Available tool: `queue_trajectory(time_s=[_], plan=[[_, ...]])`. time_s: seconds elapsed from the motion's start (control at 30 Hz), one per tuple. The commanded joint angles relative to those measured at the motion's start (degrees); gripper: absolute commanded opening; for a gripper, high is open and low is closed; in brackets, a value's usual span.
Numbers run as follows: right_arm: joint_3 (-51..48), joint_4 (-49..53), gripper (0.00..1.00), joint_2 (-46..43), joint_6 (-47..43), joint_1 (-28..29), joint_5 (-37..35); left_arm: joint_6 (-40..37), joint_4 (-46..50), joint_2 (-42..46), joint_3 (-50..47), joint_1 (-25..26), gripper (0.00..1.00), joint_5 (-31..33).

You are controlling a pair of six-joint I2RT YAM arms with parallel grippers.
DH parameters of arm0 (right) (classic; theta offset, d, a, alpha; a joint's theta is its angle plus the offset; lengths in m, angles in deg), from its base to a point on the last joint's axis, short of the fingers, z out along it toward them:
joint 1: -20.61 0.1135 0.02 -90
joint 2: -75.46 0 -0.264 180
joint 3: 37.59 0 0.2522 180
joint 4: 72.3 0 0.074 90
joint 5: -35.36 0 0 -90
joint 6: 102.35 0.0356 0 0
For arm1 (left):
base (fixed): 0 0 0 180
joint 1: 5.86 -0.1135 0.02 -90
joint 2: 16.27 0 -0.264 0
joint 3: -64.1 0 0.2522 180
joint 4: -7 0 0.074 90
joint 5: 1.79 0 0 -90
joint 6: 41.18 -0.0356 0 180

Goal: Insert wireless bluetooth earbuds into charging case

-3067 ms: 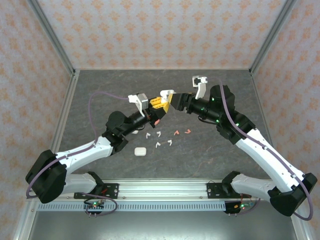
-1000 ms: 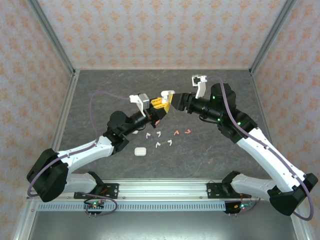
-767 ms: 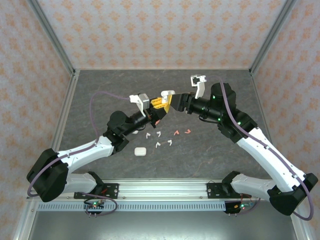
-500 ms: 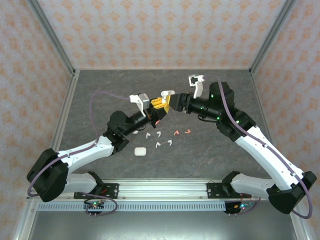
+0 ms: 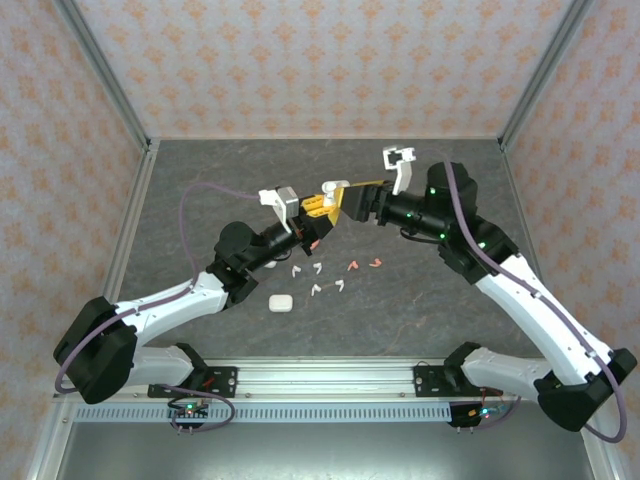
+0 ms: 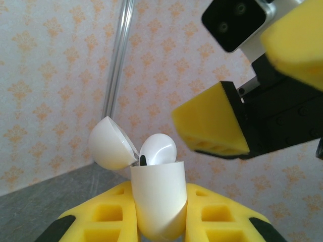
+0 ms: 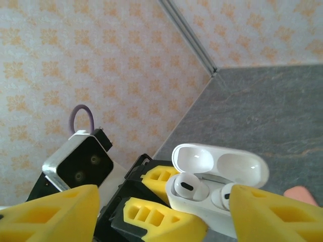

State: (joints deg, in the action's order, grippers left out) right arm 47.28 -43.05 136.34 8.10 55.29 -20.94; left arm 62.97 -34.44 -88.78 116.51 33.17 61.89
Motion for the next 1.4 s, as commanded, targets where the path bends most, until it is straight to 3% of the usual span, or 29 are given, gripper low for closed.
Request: queue_trajectory(time_s=[0.0,0.17,0.3,0.73,1.0,1.37], plan=[[-0.06,-0.94,0.74,-3.42,-1.07,-2.77,0.75,0.96,-4.65,0.87,0.90,0.47,0.00,-0.54],[-3.87,-5.35,0.89,-3.39,1.46,-6.36,6.21,1.48,-4.83,1.15,1.58,0.51,0.00,-3.47],[-4.88,-9.36,0.94,-0.81,4.03,-6.38,10.55,1.82,-5.18,1.10,2.12,0.52,0.00,-5.80],[-3.84,-14.62,0.92,2.59,7.96,-6.29,19.81,1.67,-4.22,-0.60,4.07,1.31,0.00,-8.37],[-4.49,-14.21,0.82,-0.33,5.68,-6.35,18.51,1.47,-3.54,-0.83,4.23,1.39,0.00,-8.30],[-4.90,-7.97,0.82,-3.58,0.85,-6.31,15.64,1.49,-3.07,-1.42,4.49,1.40,0.00,-7.95]])
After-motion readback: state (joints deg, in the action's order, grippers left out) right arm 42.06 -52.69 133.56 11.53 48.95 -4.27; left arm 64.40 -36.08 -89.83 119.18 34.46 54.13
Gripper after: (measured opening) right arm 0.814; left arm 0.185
